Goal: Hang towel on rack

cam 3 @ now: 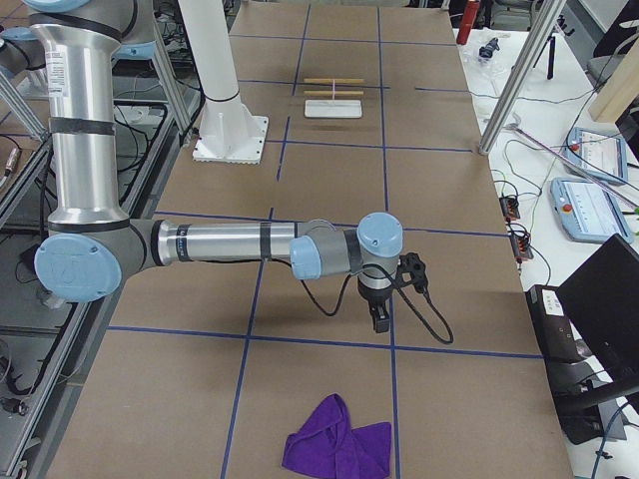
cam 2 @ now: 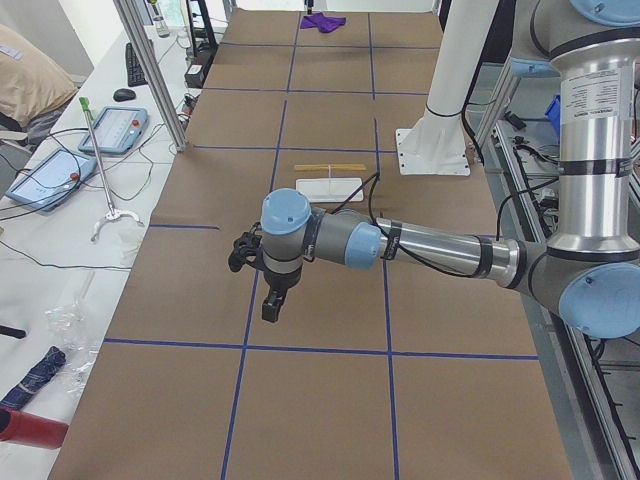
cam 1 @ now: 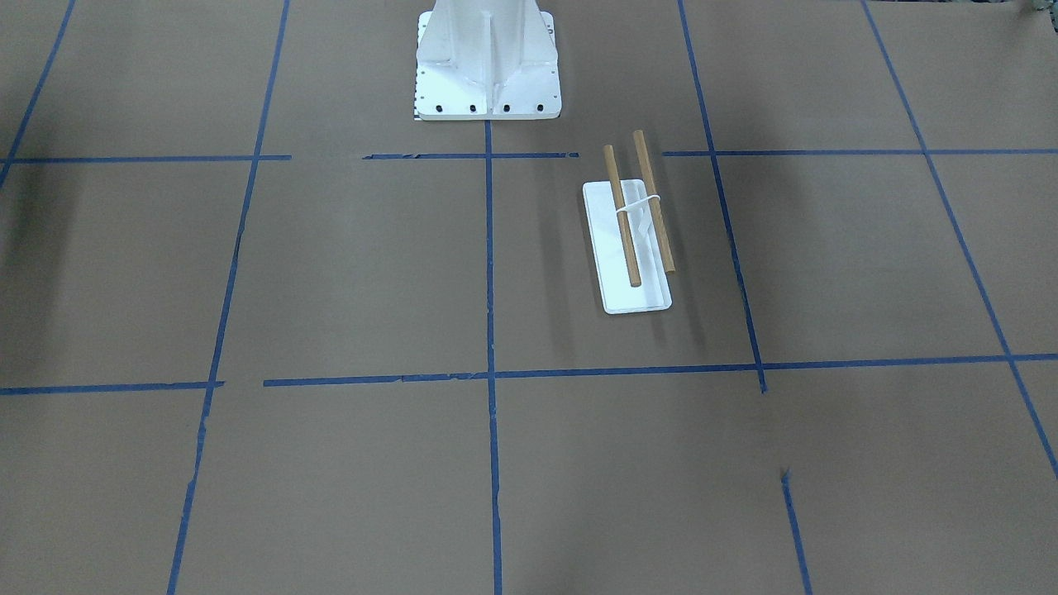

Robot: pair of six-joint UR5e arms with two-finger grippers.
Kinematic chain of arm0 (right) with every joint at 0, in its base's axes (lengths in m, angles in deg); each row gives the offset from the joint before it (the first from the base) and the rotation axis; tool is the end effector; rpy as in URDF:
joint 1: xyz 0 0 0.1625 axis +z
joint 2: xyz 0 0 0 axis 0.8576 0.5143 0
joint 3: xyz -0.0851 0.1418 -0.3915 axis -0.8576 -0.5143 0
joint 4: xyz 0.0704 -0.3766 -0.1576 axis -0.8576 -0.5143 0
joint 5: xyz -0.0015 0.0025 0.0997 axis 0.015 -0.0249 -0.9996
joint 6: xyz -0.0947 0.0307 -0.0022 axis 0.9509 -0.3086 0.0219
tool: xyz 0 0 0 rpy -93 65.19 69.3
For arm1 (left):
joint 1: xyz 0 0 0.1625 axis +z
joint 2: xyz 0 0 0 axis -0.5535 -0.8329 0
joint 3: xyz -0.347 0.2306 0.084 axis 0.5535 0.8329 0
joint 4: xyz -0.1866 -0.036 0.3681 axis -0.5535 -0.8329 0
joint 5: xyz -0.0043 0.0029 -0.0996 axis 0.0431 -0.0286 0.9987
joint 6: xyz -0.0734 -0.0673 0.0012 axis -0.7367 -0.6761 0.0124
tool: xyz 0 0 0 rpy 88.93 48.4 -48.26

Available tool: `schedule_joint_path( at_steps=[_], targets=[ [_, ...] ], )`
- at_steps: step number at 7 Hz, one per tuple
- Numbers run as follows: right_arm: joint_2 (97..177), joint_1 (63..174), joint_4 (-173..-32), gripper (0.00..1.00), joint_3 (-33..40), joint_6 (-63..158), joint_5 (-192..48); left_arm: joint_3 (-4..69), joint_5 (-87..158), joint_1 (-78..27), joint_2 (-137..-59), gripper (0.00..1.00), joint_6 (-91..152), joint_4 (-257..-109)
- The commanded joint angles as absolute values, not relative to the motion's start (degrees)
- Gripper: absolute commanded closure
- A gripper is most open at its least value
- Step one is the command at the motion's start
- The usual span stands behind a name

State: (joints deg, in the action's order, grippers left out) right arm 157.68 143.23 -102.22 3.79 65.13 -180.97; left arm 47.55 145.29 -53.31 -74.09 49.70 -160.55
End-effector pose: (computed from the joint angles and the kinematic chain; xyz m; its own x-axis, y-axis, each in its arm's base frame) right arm 0.0153 -0.5077 0.6154 0.7190 -0.2706 0.6402 0.1102 0.9538 0.2794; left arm -0.0422 -0.4698 0.5545 0.7338 0.2826 -0.6178 -0.1055 0.9458 0.3073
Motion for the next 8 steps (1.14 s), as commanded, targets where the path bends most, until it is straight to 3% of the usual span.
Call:
schedule_joint_path(
  at_steps=[1, 2, 5, 8],
  targets=[
    [158.85, 141.31, -92.87, 0.00, 3.68, 65.52, -180.87, 48.57, 144.91, -53.32, -77.45, 0.00, 49.31, -160.95],
    [160.94, 141.31, -89.02, 0.01, 2.55, 67.01, -180.78, 48.22, 144.74, -53.41, -78.68, 0.00, 49.13, -164.79],
    [162.72, 143.49, -83.89, 0.01, -10.87, 85.07, -181.13, 43.58, 145.26, -53.41, -78.43, 0.00, 49.13, -180.14],
    [163.25, 148.69, -83.71, 0.02, -20.46, 101.61, -180.52, 43.12, 145.18, -53.41, -78.43, 0.00, 49.13, -181.70]
  ],
)
